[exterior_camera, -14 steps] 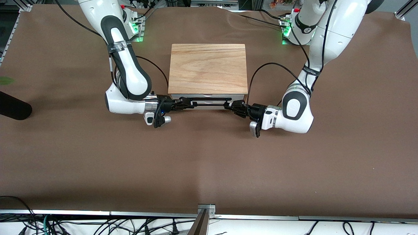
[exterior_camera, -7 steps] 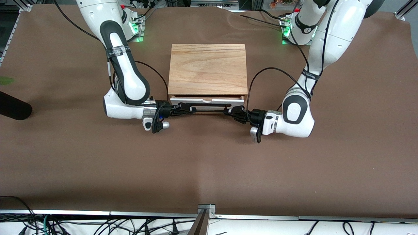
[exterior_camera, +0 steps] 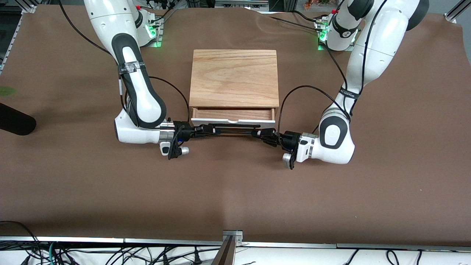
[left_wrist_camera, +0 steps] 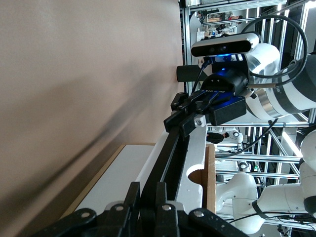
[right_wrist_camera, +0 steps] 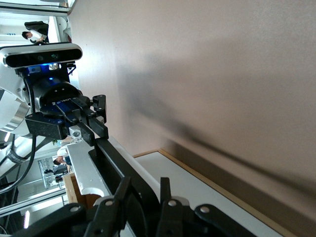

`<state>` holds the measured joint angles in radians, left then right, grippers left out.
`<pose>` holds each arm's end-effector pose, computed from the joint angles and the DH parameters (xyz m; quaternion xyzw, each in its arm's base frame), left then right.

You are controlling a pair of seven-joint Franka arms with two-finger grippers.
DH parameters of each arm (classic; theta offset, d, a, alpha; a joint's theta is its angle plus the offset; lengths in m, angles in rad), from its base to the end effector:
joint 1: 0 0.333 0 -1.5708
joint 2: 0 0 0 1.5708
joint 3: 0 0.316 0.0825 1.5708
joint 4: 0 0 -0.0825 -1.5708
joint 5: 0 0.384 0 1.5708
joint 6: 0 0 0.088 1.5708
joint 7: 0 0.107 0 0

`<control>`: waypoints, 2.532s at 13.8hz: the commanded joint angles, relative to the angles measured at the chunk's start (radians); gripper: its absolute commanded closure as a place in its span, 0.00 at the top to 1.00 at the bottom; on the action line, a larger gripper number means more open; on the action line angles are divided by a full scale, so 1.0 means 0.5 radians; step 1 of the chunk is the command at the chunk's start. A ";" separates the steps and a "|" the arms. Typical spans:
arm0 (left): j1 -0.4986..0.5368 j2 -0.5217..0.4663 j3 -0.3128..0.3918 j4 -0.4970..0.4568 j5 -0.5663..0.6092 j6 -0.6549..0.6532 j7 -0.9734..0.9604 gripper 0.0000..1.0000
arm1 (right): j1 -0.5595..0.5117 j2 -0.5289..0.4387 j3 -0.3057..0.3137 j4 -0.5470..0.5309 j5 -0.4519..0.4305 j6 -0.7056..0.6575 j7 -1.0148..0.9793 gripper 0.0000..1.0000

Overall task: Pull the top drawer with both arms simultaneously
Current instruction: 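Pull the drawer out of the box with both grippers together, then open both grippers and draw them back from the handle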

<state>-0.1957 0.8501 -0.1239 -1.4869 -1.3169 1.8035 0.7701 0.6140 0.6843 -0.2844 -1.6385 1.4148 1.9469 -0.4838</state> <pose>0.6388 -0.2805 0.1919 0.7797 -0.1247 -0.0742 0.6090 0.6129 0.3070 0.2365 -0.8688 -0.0172 0.0811 0.4881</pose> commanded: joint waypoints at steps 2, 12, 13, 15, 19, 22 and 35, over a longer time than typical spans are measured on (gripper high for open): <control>0.002 0.205 0.027 0.384 -0.087 0.081 -0.156 0.09 | -0.084 0.125 0.001 0.203 -0.044 -0.065 0.111 0.00; 0.023 0.398 0.082 0.749 -0.091 0.081 -0.291 0.06 | -0.151 0.264 0.001 0.470 -0.096 -0.142 0.283 0.00; 0.026 0.423 0.082 0.792 -0.091 0.081 -0.310 0.06 | -0.154 0.276 0.001 0.485 -0.096 -0.142 0.305 0.00; 0.032 0.459 0.085 0.850 -0.091 0.081 -0.322 0.06 | -0.179 0.312 0.001 0.568 -0.096 -0.142 0.348 0.00; 0.035 0.460 0.085 0.848 -0.091 0.081 -0.322 0.06 | -0.212 0.316 -0.005 0.617 -0.206 -0.221 0.369 0.00; 0.035 0.460 0.085 0.848 -0.091 0.081 -0.325 0.29 | -0.277 0.300 -0.014 0.684 -0.231 -0.362 0.369 0.10; 0.051 0.218 0.134 0.835 0.448 0.056 -0.638 1.00 | -0.280 0.031 -0.391 0.807 -1.006 -0.734 0.360 1.00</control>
<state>-0.1680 1.0244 -0.0741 -1.0623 -1.1975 1.8441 0.5031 0.4681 0.7552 -0.4672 -1.2291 1.0117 1.6008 -0.3152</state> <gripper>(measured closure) 0.000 0.000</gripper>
